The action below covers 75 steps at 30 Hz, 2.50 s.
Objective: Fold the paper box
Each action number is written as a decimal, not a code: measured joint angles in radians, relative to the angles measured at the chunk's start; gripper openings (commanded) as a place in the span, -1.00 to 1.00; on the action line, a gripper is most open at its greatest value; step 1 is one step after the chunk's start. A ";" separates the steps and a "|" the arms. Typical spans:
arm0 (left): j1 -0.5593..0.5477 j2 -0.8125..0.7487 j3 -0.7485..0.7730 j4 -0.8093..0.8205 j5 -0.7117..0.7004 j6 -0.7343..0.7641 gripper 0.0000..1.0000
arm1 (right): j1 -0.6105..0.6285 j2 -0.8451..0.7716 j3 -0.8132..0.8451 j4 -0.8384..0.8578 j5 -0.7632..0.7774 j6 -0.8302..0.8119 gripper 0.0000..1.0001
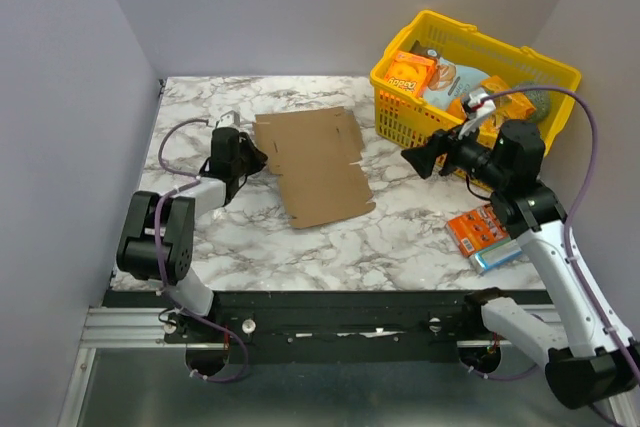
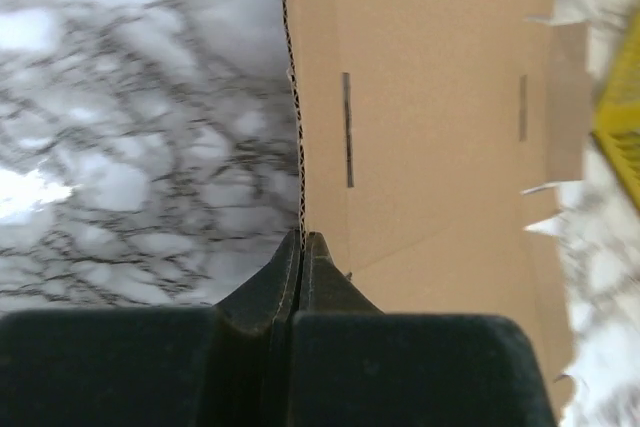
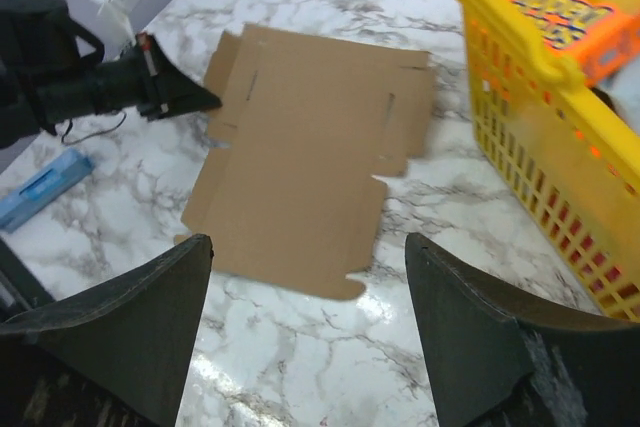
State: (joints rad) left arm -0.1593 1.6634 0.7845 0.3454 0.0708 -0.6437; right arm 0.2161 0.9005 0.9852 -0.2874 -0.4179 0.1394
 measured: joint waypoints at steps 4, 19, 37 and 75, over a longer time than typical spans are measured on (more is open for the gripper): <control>0.000 -0.146 0.002 -0.047 0.179 0.071 -1.00 | 0.094 0.129 0.110 -0.020 -0.061 -0.082 0.71; -0.001 -0.433 0.287 -0.594 0.679 0.416 -1.00 | 0.215 0.508 0.489 -0.113 -0.287 -0.389 0.71; 0.008 -0.520 0.190 -0.602 0.977 0.528 -1.00 | 0.178 0.662 0.503 -0.218 -0.387 -0.592 0.42; 0.027 -0.536 0.183 -0.625 0.929 0.562 -1.00 | 0.168 0.634 0.413 -0.236 -0.463 -0.515 -0.30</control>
State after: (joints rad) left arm -0.1318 1.1275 0.9676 -0.2794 0.9993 -0.0814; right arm 0.3840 1.5349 1.3979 -0.5236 -0.8806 -0.3759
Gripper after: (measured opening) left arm 0.014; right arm 0.390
